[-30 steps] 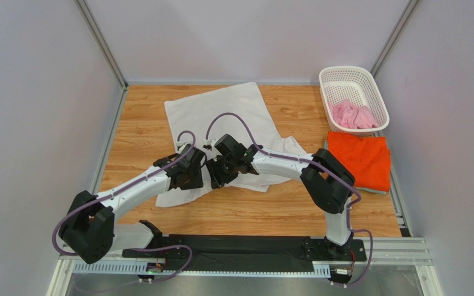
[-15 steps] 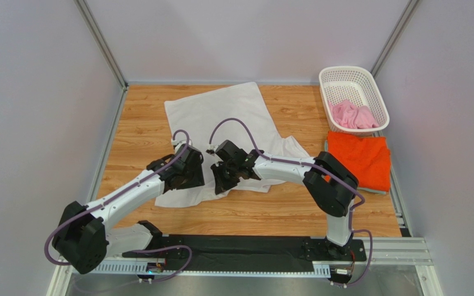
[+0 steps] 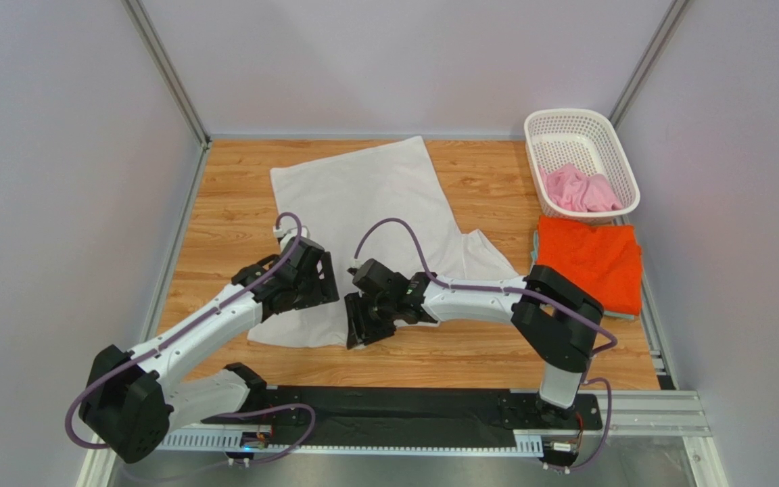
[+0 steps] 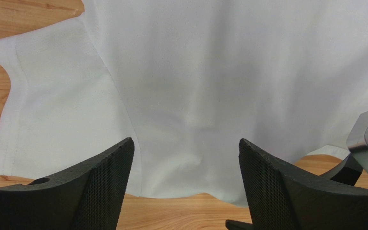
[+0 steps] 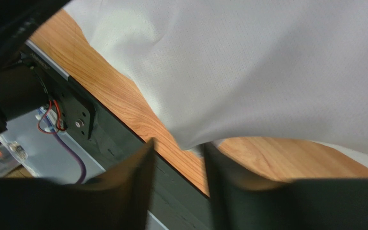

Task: Fold and stack the t-shirts
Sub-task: Flatten the tshirt out

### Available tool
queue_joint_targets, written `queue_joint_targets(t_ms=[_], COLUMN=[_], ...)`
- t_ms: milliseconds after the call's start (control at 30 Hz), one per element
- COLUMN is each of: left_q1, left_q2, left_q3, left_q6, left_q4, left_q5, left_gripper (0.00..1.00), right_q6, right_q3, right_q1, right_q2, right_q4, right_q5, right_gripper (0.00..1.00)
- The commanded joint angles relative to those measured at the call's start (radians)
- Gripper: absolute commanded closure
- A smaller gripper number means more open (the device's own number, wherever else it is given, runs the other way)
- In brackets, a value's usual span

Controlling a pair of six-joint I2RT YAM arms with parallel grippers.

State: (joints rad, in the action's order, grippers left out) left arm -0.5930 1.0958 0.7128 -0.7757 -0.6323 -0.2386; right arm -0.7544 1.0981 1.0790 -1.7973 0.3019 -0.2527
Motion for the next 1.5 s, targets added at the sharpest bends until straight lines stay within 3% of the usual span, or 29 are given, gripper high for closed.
queue_joint_targets(t_ms=[0, 133, 167, 367, 567, 800, 1067, 1100, 1133, 1200, 1233, 1367, 1467], left_q1=[0.005, 0.007, 0.007, 0.007, 0.007, 0.009, 0.009, 0.009, 0.009, 0.009, 0.009, 0.01, 0.01], left_q2=[-0.001, 0.001, 0.001, 0.03, 0.073, 0.125, 0.159, 0.164, 0.164, 0.165, 0.165, 0.157, 0.161], left_q3=[0.008, 0.007, 0.005, -0.001, -0.019, -0.058, -0.091, -0.092, -0.095, -0.099, -0.099, -0.113, -0.115], left_q6=[0.0, 0.007, 0.006, 0.018, 0.027, 0.012, 0.0, -0.004, -0.005, -0.008, -0.013, -0.017, -0.028], left_q4=[0.002, 0.002, 0.003, 0.037, 0.092, 0.12, 0.138, 0.138, 0.137, 0.135, 0.125, 0.108, 0.083], left_q5=[-0.01, -0.011, -0.013, 0.013, 0.041, 0.051, 0.058, 0.056, 0.055, 0.048, 0.047, 0.029, 0.021], left_gripper=[0.13, 0.0, 0.0, 0.0, 0.0, 0.0, 0.0, 0.0, 0.0, 0.0, 0.0, 0.0, 0.0], right_q6=[-0.053, 0.002, 0.01, 0.004, -0.002, 0.026, 0.015, 0.015, 0.015, 0.013, 0.018, 0.052, 0.101], right_q3=[-0.003, 0.008, 0.006, -0.068, -0.219, -0.29, -0.287, -0.291, -0.293, -0.303, -0.308, -0.325, -0.333], right_q1=[0.019, 0.024, 0.024, -0.007, -0.158, -0.339, -0.427, -0.432, -0.433, -0.439, -0.445, -0.51, -0.55], right_q2=[0.05, 0.128, 0.147, 0.268, 0.378, 0.38, 0.274, 0.262, 0.254, 0.24, 0.239, 0.266, 0.3], right_q4=[-0.014, 0.072, 0.097, 0.299, 0.302, 0.203, 0.143, 0.141, 0.137, 0.135, 0.137, 0.155, 0.183], right_q5=[0.093, 0.191, 0.238, 0.482, 0.48, 0.414, 0.394, 0.395, 0.397, 0.408, 0.417, 0.434, 0.444], right_gripper=[0.45, 0.31, 0.25, 0.17, 0.18, 0.23, 0.36, 0.41, 0.54, 0.67, 0.79, 0.98, 1.0])
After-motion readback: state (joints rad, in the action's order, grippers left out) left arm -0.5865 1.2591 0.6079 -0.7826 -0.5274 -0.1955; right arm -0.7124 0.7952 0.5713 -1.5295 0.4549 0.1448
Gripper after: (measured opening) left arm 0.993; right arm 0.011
